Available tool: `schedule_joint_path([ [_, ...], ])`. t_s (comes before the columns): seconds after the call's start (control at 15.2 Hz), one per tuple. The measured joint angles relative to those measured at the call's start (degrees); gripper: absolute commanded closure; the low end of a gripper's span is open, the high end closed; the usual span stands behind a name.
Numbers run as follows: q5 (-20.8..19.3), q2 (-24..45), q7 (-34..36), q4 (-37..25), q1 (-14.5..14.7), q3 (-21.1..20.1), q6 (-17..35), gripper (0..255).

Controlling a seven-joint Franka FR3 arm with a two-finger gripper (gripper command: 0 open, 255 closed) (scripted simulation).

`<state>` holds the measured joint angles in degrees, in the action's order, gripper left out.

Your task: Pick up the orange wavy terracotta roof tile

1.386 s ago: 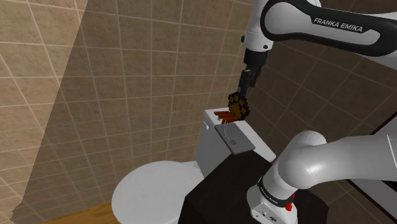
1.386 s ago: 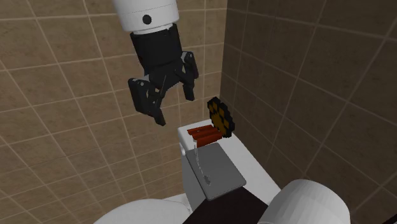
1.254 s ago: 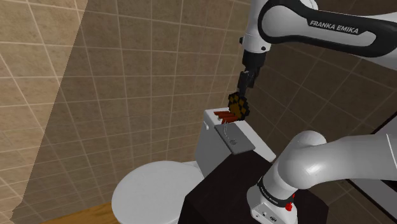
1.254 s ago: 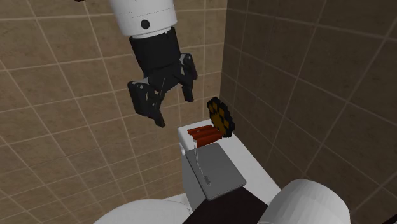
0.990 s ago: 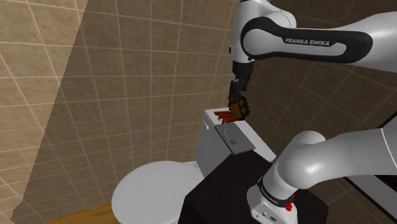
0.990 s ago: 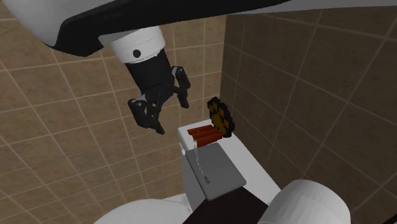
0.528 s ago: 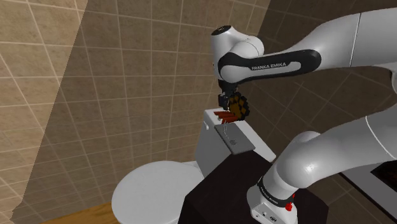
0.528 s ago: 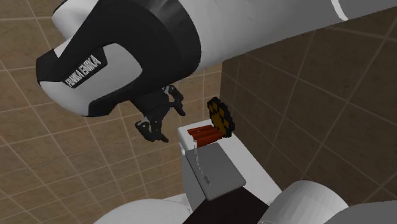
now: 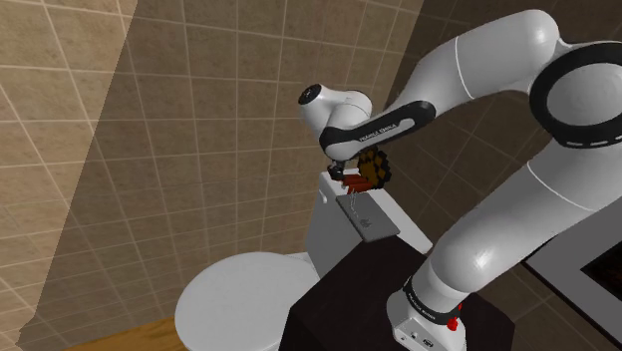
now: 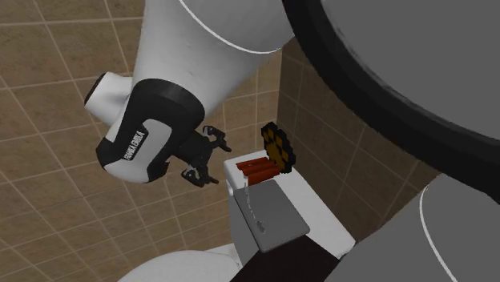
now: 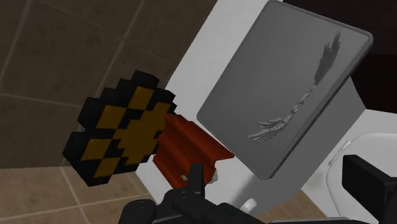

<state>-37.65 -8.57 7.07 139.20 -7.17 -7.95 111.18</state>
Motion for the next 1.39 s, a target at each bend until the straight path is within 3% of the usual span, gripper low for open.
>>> schedule_joint_path([
  [0.4,-13.95,14.36,8.80,-5.11,-1.29,0.42,1.08,0],
  [0.92,-30.32,33.68,16.64,-16.56,-0.85,4.83,-1.78,0],
  [1.12,-35.12,40.58,18.29,-21.65,-0.35,6.94,-3.29,0],
  [1.39,-36.97,45.21,19.99,-24.49,-0.04,7.73,-3.43,0],
])
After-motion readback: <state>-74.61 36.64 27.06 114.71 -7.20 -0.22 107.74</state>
